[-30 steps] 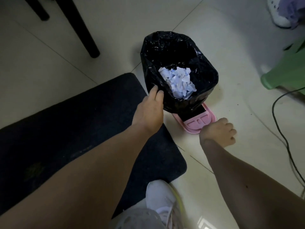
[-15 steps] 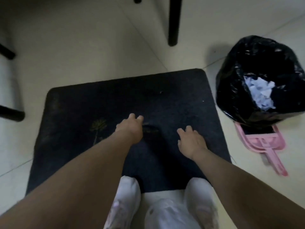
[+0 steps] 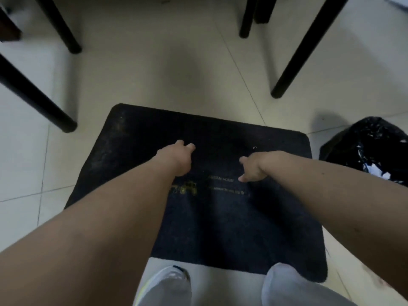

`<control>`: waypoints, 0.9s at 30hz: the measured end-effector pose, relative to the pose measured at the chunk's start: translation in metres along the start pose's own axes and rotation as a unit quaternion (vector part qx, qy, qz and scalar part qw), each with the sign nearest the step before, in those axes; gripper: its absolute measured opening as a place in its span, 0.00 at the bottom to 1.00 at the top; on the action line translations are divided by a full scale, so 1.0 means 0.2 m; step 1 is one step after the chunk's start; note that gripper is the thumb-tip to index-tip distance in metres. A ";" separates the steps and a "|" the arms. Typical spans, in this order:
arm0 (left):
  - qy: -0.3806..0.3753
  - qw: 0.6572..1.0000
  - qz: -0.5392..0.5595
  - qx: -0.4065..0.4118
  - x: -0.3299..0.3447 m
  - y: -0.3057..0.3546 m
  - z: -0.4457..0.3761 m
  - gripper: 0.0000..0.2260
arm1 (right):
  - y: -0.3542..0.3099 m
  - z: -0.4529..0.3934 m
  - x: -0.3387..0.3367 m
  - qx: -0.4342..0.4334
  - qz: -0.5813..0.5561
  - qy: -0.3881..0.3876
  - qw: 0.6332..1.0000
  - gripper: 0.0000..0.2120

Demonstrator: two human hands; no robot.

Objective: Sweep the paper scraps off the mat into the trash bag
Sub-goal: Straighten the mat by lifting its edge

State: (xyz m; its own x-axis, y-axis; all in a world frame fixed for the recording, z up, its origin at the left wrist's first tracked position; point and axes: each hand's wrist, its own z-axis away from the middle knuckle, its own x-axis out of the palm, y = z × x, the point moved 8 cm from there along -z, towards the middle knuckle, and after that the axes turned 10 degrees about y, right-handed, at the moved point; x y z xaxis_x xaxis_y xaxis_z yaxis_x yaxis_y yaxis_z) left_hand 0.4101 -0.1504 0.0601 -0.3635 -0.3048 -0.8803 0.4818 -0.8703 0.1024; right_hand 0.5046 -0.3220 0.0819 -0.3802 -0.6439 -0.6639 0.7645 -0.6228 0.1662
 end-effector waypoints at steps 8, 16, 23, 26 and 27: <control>-0.041 0.992 0.067 -0.101 0.36 -0.48 0.14 0.22 | -0.45 -0.12 0.40 0.116 -0.126 -0.088 0.981 0.39; -0.104 0.983 0.081 -0.128 0.67 -0.58 0.15 0.24 | -0.72 -0.27 0.66 0.259 -0.364 -0.050 0.894 0.52; -0.077 0.969 0.148 -0.183 0.63 -0.70 0.08 0.22 | -0.77 -0.39 0.49 0.172 -0.380 0.037 0.908 0.43; -0.028 0.951 0.162 -0.262 0.62 -0.86 0.14 0.22 | -0.77 -0.46 0.42 0.153 -0.370 0.042 0.915 0.43; -0.014 0.943 0.158 -0.293 0.61 -0.93 0.17 0.22 | -0.77 -0.47 0.40 0.153 -0.367 0.044 0.916 0.43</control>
State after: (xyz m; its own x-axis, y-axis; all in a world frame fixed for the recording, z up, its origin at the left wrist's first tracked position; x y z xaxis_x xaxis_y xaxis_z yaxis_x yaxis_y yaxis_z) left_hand 0.2488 -0.0391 -0.0514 -0.1441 -0.5306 -0.8353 0.9243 -0.3736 0.0779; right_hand 0.4052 -0.2358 -0.0665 -0.6800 0.0291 -0.7327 0.1330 -0.9778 -0.1622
